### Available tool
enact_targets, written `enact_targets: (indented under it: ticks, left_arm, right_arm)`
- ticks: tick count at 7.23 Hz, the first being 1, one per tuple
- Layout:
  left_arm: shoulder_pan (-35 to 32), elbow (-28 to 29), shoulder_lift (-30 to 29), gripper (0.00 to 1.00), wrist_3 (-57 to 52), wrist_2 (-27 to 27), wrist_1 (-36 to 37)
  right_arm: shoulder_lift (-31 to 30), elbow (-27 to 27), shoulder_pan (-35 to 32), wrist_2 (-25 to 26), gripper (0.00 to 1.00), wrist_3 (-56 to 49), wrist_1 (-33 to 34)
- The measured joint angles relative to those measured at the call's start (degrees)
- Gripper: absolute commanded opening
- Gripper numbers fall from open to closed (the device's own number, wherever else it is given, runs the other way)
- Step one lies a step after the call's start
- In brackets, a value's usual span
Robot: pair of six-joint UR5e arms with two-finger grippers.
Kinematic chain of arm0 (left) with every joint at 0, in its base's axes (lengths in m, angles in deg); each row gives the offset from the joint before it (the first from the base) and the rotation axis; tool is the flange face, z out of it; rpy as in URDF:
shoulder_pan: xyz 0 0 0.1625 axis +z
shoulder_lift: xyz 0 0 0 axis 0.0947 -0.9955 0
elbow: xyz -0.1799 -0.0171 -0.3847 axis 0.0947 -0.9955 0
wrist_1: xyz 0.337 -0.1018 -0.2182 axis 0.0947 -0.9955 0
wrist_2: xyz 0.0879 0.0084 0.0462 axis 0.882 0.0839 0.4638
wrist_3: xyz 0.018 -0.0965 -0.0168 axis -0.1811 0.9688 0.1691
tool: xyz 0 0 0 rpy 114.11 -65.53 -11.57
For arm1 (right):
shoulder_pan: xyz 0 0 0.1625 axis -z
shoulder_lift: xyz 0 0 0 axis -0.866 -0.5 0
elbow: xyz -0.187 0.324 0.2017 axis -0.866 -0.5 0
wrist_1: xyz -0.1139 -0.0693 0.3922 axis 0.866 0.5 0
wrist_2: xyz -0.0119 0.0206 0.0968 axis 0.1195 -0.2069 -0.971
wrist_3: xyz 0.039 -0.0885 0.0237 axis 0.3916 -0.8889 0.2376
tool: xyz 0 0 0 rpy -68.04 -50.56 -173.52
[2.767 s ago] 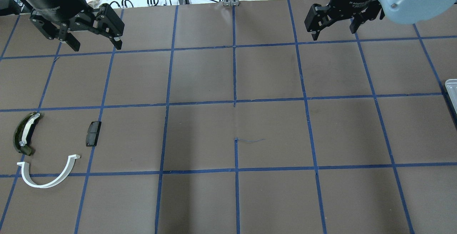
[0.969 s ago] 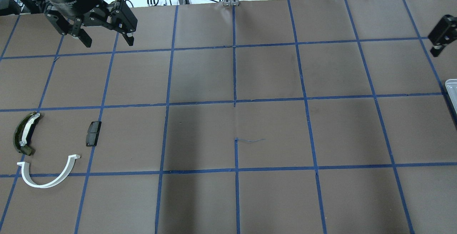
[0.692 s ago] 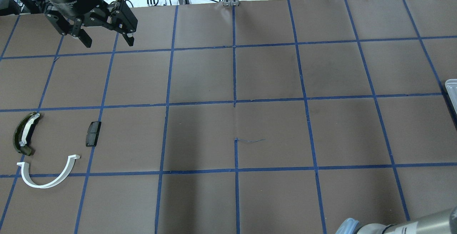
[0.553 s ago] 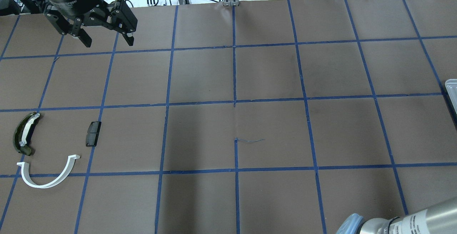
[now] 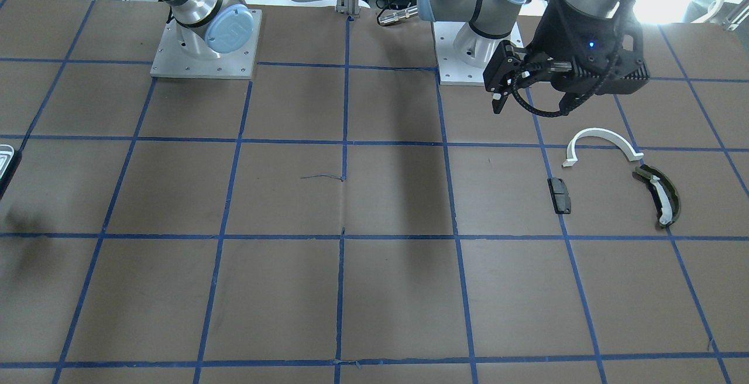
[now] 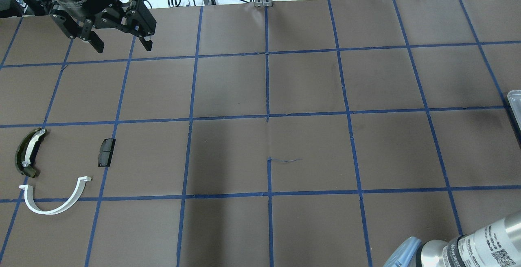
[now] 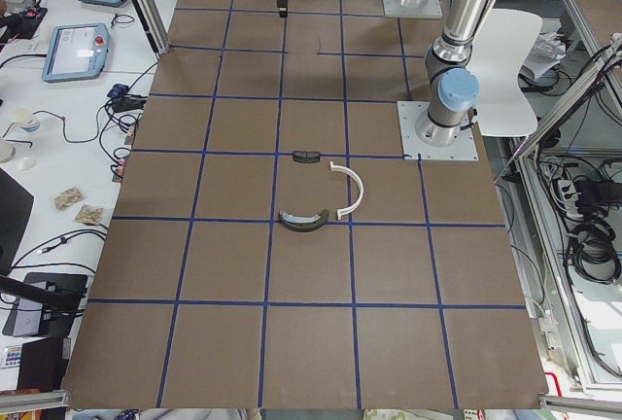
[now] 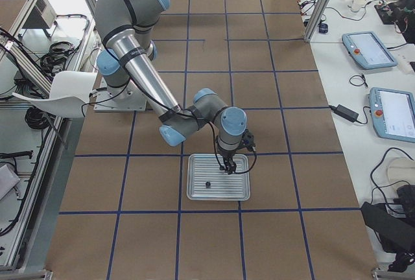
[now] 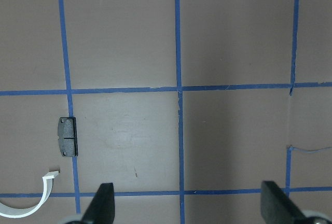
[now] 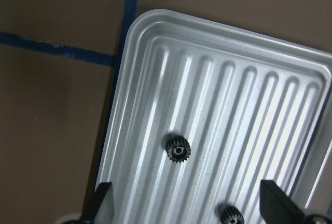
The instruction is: Place bearing gear from tray to pile
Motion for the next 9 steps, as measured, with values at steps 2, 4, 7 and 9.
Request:
enact_targets:
  ticks: [2,4,7,9]
  left_arm:
    - [0.0,-0.1,0.1,1.00,-0.1,0.0,0.0]
    - [0.1,-0.3,0.2,1.00,-0.2,0.0,0.0]
    - [0.2,-0.2,0.2,1.00,-0.2,0.0,0.0]
    - [0.2,-0.2,0.2,1.00,-0.2,0.0,-0.1]
  right_arm:
    - [2.1,0.6,0.1,-0.4,0.97,-19.9,1.0]
    - [4.8,1.4,0.1,-0.4,0.83,-28.3,6.1]
    - [6.2,1.6,0.1,0.1,0.16,-29.7,8.6]
    - [5.9,1.6,0.2,0.6,0.04,-29.6,8.2]
